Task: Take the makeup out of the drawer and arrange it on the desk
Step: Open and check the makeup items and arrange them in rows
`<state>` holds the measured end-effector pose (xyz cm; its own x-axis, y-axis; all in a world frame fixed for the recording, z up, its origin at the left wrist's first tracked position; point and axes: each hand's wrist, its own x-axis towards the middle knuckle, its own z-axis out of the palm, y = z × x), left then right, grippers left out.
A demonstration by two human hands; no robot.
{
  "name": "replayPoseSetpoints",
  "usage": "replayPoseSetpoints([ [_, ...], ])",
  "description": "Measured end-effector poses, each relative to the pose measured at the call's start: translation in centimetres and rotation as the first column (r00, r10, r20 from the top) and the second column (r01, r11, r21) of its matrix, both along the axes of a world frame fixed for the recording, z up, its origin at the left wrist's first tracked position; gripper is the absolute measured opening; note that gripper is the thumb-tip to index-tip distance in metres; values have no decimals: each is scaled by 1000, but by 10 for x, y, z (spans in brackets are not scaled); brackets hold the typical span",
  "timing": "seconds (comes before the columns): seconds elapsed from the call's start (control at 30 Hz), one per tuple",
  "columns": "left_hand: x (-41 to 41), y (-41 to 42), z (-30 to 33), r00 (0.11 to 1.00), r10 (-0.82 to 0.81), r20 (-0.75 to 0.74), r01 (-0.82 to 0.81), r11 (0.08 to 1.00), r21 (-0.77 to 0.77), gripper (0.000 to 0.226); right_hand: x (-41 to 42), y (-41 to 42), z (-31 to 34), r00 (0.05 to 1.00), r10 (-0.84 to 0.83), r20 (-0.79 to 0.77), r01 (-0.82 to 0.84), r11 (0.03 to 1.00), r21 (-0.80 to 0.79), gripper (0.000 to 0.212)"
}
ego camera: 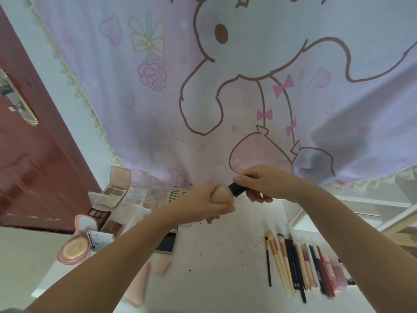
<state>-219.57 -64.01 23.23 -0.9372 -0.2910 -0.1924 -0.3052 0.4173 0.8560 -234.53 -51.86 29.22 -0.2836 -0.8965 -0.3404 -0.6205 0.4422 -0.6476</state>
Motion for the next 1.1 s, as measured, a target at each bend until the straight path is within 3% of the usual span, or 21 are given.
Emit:
replayPoseSetpoints([
  [0.13,-6,-1,2,999,-1,-33,2,999,39,28,-10,6,9,1000,25,16,-24,998,-66,11],
  [0.23,-7,-3,0,999,-16,-45,18,999,42,24,-21,12,14,997,-5,79,13,995,-103,10],
  [0.53,-8,-2,-14,999,-18,-40,21,997,76,26,-26,13,14,994,-82,74,93,981,-170,16],
  [0.8,-3,-4,-23,999,-15,-44,18,997,77,22,-25,17,10,995,-99,24,101,986,-135,10],
  [1.1,-3,-10,-33,998,6,-56,2,991,132,20,-35,17,2,982,-155,105,168,977,-131,12],
])
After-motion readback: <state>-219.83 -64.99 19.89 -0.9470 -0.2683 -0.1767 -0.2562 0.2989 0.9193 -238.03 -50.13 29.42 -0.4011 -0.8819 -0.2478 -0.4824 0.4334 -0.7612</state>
